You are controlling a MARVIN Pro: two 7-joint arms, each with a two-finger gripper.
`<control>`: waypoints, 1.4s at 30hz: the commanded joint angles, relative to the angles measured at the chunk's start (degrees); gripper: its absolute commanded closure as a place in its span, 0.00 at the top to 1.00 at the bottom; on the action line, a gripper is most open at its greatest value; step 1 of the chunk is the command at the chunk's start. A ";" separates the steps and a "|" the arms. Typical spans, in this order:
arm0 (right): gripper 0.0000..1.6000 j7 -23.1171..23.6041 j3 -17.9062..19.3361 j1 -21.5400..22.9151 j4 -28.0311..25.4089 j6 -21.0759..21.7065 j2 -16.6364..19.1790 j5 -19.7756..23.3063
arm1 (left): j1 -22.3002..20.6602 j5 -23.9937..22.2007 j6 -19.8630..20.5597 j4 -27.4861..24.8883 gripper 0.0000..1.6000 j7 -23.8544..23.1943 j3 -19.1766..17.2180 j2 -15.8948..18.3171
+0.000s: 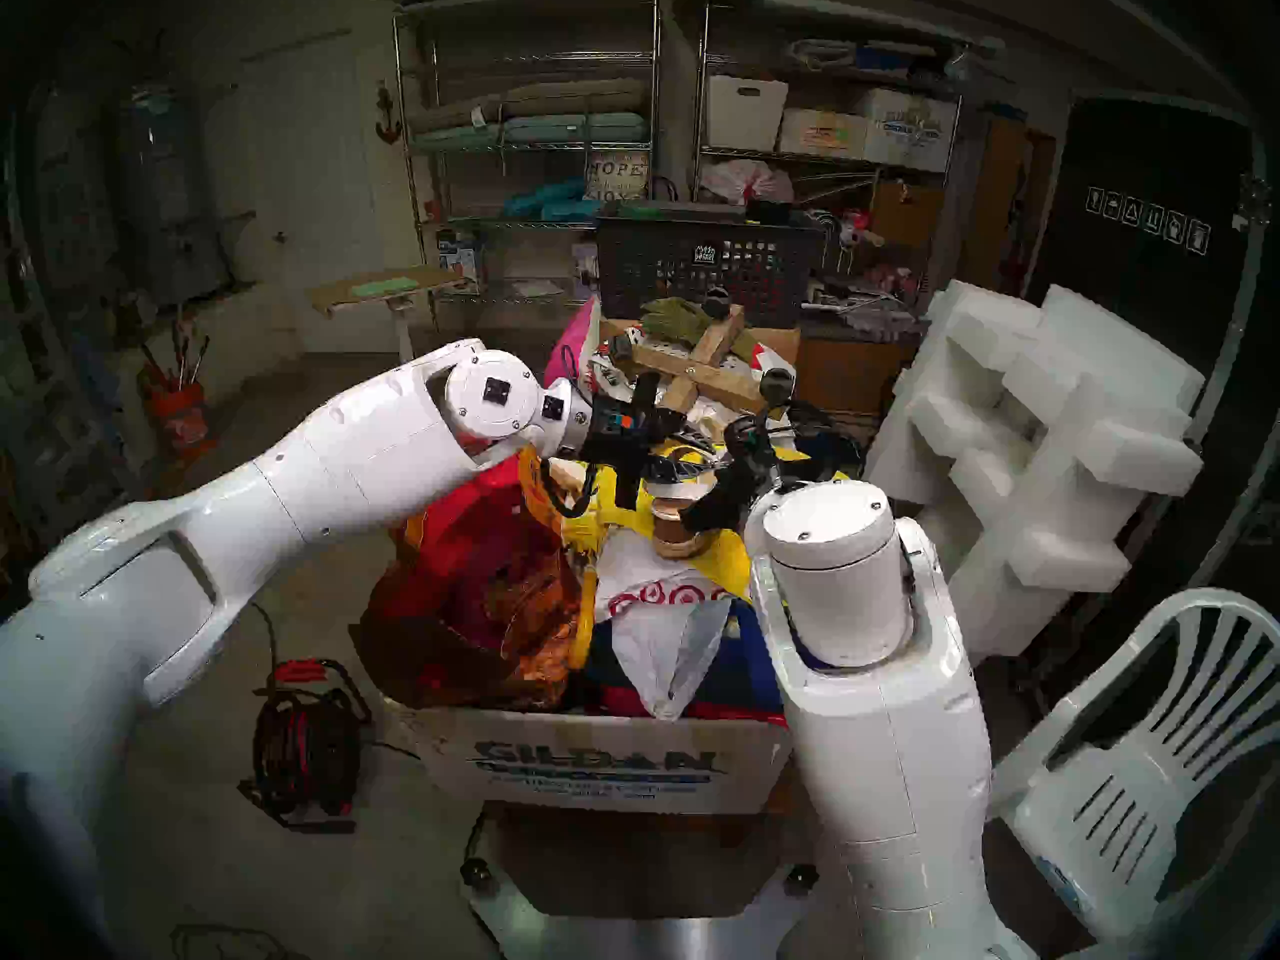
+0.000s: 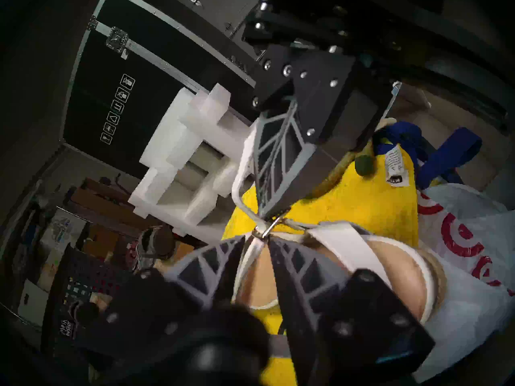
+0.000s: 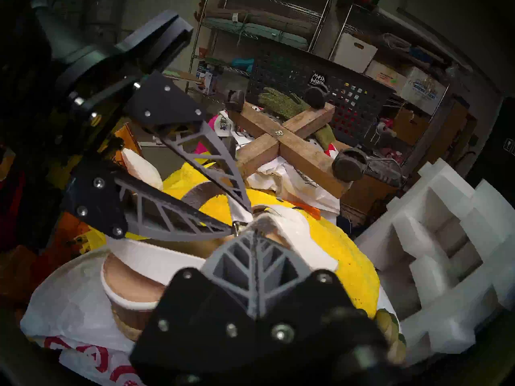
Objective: Unbuckle a shoe
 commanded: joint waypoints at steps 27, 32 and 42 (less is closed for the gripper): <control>0.00 -2.26 -1.21 -1.83 -3.61 -0.15 0.57 0.27 | -0.49 1.10 2.29 -0.89 0.00 1.52 -0.56 0.91; 0.00 -2.63 -1.18 -2.27 -3.92 -0.15 0.72 0.34 | -0.55 0.97 2.57 -0.70 0.00 2.04 -0.69 1.01; 0.00 -2.85 -0.90 -2.55 -4.25 -0.15 0.79 0.41 | -0.57 1.13 3.71 -0.48 0.00 3.36 -0.86 1.74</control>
